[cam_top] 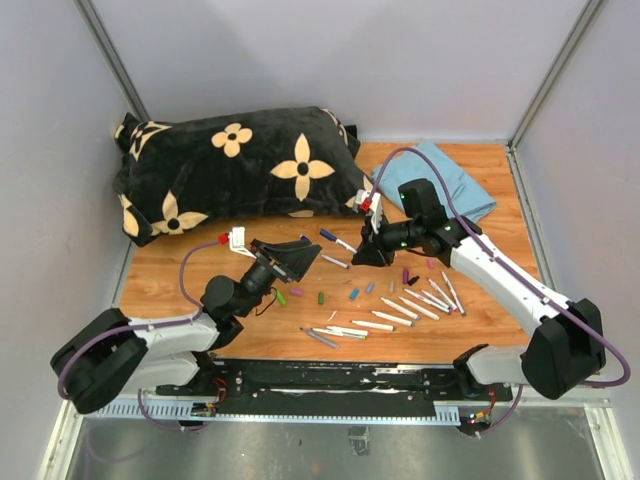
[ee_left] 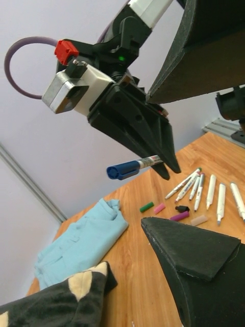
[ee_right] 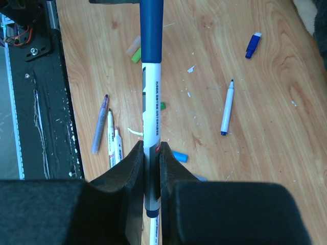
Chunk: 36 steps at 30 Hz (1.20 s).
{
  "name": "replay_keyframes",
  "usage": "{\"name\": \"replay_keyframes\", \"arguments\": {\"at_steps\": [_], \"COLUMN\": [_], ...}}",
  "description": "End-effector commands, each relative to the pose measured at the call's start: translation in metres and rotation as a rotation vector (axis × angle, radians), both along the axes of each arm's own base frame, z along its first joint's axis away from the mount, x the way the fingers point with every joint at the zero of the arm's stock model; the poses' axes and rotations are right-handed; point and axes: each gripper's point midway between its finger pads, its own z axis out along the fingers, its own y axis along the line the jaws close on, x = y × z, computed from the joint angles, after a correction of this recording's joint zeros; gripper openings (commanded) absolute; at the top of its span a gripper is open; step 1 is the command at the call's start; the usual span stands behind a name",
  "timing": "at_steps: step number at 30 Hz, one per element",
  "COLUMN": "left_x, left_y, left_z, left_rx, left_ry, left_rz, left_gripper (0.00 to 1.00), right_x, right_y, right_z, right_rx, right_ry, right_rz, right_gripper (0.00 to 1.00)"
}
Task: Open the pen caps
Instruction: Open the pen cap from the pen.
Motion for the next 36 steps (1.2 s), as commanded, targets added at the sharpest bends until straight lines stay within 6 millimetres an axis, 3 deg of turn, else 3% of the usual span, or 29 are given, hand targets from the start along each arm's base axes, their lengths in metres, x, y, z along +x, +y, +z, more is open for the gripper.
{"name": "replay_keyframes", "arguments": {"at_steps": [1,11,21,25,28,33,36], "left_x": [0.016,0.038,0.034,0.03,0.027,0.026,0.045], "left_y": [-0.001,-0.026,-0.042,-0.041,-0.039,-0.028,-0.006], "left_z": [0.021,0.017,0.021,0.024,0.025,0.033,0.045], "left_rx": [-0.084,-0.108,-0.129,-0.132,-0.13,-0.129,-0.103], "left_ry": [-0.02,0.03,-0.006,-0.026,-0.037,-0.084,-0.103], "left_rz": [0.054,0.05,-0.022,-0.03,-0.032,0.007,0.107], "left_gripper": [0.96,0.77,0.46,0.27,0.04,0.0,0.0], "right_x": [-0.002,-0.004,-0.018,-0.02,-0.02,-0.021,-0.026], "right_y": [0.004,0.007,0.016,0.018,0.018,0.017,0.017], "right_z": [-0.002,-0.004,-0.002,-0.003,-0.001,-0.002,-0.007], "right_rx": [0.033,0.041,0.101,0.114,0.143,0.18,0.189], "right_ry": [0.05,0.067,0.167,0.214,0.258,0.336,0.366], "right_rz": [0.003,0.011,0.08,0.082,0.085,0.098,0.118], "right_gripper": [0.01,0.01,0.01,0.01,0.01,0.01,0.01]}}
